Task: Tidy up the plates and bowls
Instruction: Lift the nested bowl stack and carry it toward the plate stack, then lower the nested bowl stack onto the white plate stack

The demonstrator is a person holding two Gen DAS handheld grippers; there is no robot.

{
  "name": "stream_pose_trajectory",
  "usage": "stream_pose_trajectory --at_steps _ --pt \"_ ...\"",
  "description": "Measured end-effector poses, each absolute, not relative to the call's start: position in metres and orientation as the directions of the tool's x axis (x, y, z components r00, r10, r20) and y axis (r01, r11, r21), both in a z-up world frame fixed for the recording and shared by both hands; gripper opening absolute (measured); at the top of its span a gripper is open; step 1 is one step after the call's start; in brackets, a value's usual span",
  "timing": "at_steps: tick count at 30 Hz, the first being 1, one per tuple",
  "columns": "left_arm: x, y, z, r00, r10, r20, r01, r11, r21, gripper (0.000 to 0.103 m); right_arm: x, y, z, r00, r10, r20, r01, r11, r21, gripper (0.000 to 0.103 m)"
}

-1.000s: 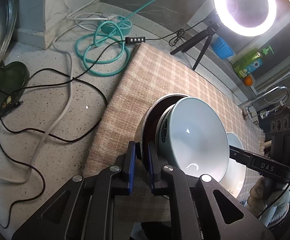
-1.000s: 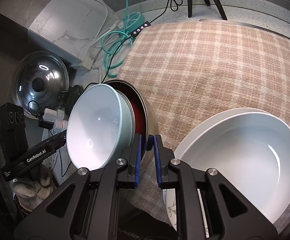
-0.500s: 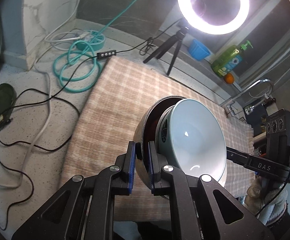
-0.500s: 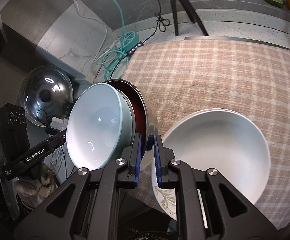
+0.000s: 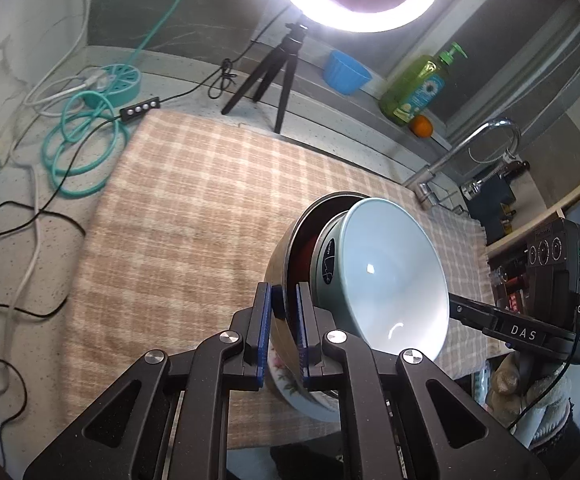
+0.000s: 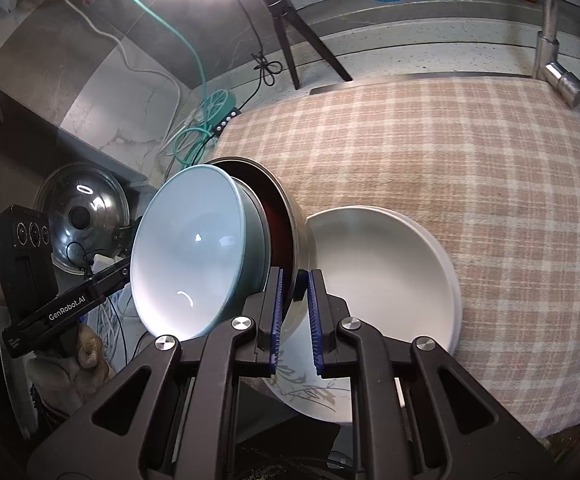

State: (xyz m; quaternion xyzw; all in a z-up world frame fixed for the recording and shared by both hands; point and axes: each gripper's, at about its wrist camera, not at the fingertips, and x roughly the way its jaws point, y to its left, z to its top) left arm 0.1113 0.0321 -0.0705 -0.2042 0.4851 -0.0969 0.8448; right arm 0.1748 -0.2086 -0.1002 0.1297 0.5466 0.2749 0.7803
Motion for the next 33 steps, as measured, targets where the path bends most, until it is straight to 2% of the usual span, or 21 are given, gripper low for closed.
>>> stream_pose_trajectory --at_steps 15,33 --pt "0.118 -0.013 -0.084 0.456 -0.4 -0.795 0.012 0.896 -0.444 0.008 0.171 -0.254 -0.108 0.252 0.524 -0.814 -0.241 0.848 0.471 0.013" --pt "0.111 -0.042 -0.103 0.413 -0.38 -0.828 0.011 0.911 -0.413 0.008 0.169 -0.278 -0.126 0.23 0.501 -0.835 -0.227 0.861 0.455 0.013"
